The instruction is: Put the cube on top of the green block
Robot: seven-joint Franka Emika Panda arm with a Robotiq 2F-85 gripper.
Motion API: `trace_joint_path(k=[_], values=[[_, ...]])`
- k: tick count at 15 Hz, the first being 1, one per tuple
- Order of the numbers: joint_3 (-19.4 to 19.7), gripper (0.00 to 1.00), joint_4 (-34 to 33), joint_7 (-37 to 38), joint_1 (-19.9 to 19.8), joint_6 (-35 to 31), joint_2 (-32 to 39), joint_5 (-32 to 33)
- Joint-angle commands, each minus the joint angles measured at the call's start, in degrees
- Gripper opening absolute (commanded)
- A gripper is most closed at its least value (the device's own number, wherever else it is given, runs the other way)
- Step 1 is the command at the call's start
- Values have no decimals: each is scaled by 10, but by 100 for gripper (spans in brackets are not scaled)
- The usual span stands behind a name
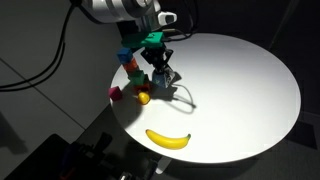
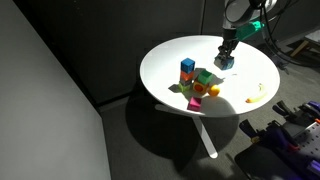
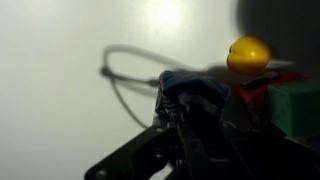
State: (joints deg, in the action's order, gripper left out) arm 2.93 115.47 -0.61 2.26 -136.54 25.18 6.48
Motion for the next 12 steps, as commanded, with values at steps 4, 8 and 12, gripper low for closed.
trace_joint_path(k=[4, 8, 12], values=[[-36, 6, -9, -59, -4, 23, -33, -1], [-53, 7, -9, -85, 1, 39, -41, 3], [-64, 7, -10, -110, 3, 60, -47, 6]])
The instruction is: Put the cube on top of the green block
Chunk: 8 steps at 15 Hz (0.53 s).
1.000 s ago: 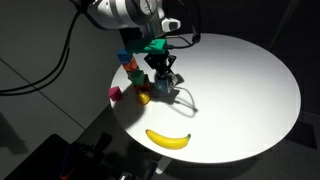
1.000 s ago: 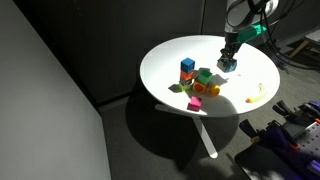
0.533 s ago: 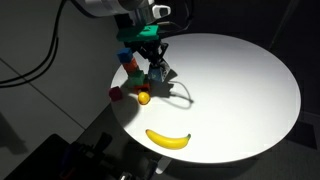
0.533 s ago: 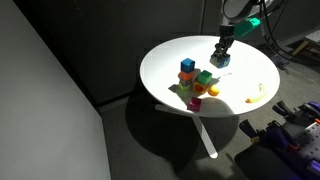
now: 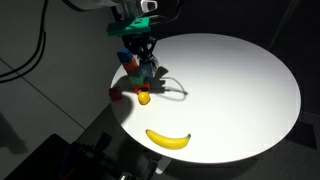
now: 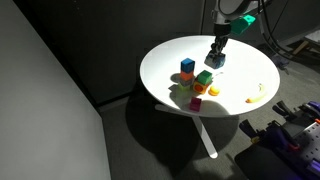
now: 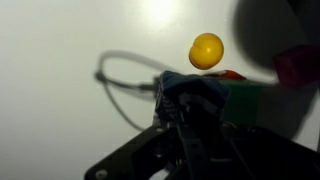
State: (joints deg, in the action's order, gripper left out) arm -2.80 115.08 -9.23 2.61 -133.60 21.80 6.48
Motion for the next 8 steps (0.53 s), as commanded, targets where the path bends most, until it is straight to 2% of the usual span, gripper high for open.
trace_joint_path(k=[1, 4, 8], values=[[-7, 7, -7, -26, 1, 37, -14, 7], [-10, 7, -8, -38, 4, 50, -19, 9], [-6, 7, -11, -18, 16, 52, -19, 24]])
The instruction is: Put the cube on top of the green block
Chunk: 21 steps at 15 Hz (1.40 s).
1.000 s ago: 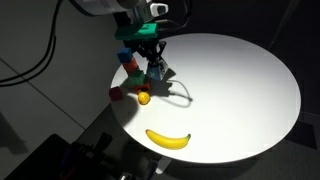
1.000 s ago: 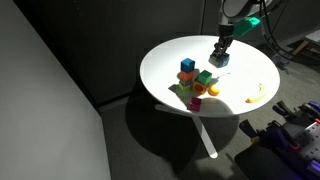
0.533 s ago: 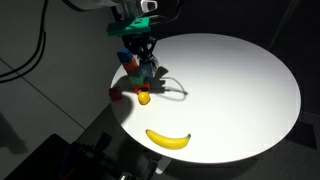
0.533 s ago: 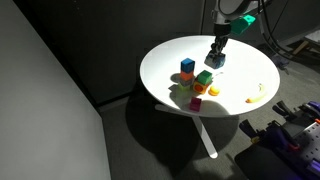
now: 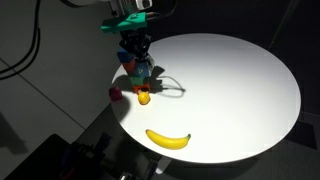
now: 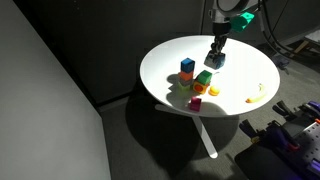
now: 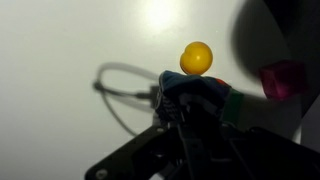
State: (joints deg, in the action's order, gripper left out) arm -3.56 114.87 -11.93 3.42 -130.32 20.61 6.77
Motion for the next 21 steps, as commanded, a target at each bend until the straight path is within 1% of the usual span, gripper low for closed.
trace_joint_path(k=[1, 6, 21], values=[[2, 7, -9, 13, 11, 19, -6, 27], [2, 7, -10, 31, 25, 18, -3, 49], [0, 7, -13, 63, 39, 10, 15, 43]])
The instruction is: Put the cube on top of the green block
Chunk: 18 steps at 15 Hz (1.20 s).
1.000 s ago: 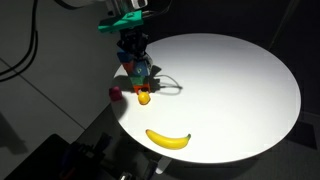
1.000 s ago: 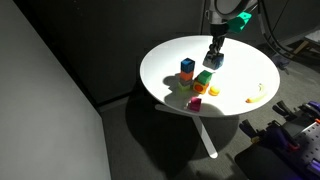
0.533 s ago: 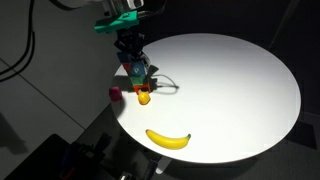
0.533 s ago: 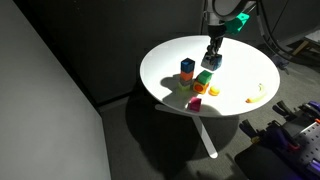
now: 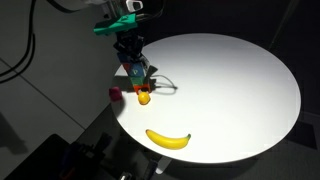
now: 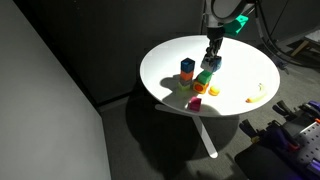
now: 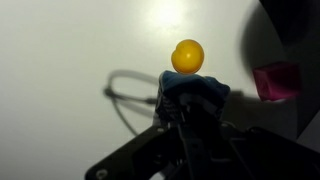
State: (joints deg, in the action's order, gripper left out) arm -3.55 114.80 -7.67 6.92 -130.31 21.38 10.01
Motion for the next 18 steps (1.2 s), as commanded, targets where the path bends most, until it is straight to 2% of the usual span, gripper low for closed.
trace_joint_path(k=[1, 18], values=[[0, 7, -13, 20, 4, 10, 9, 10], [-1, 7, -26, 19, 9, 8, 36, 7]])
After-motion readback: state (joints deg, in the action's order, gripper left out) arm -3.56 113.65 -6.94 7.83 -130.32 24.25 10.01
